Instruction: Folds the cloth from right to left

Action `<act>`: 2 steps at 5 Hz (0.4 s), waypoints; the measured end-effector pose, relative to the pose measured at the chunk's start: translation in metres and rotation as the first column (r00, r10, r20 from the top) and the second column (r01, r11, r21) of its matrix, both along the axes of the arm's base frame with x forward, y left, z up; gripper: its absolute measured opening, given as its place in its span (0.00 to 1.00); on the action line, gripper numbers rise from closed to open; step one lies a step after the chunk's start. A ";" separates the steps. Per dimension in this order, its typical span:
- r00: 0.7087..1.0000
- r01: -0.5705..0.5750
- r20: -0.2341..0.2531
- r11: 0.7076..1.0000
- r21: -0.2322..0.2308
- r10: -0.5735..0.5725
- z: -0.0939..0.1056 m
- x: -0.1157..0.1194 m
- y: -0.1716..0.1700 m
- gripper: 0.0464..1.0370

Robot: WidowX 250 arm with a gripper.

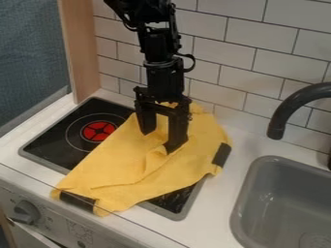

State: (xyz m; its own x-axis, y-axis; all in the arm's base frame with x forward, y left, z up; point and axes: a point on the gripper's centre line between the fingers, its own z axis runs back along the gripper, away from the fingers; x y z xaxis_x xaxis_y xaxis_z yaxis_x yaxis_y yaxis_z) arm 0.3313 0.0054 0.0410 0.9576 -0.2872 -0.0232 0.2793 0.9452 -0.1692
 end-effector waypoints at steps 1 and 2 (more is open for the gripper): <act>0.999 -0.001 -0.041 1.000 0.000 0.001 -0.012 -0.005 -0.002 0.96; 0.998 -0.015 -0.067 0.999 0.038 0.018 -0.011 -0.009 -0.004 0.96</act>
State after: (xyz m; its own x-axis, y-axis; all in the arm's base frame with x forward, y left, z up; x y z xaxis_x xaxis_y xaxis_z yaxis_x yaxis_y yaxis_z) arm 0.3226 0.0016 0.0301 0.9581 -0.2692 -0.0981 0.2530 0.9556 -0.1512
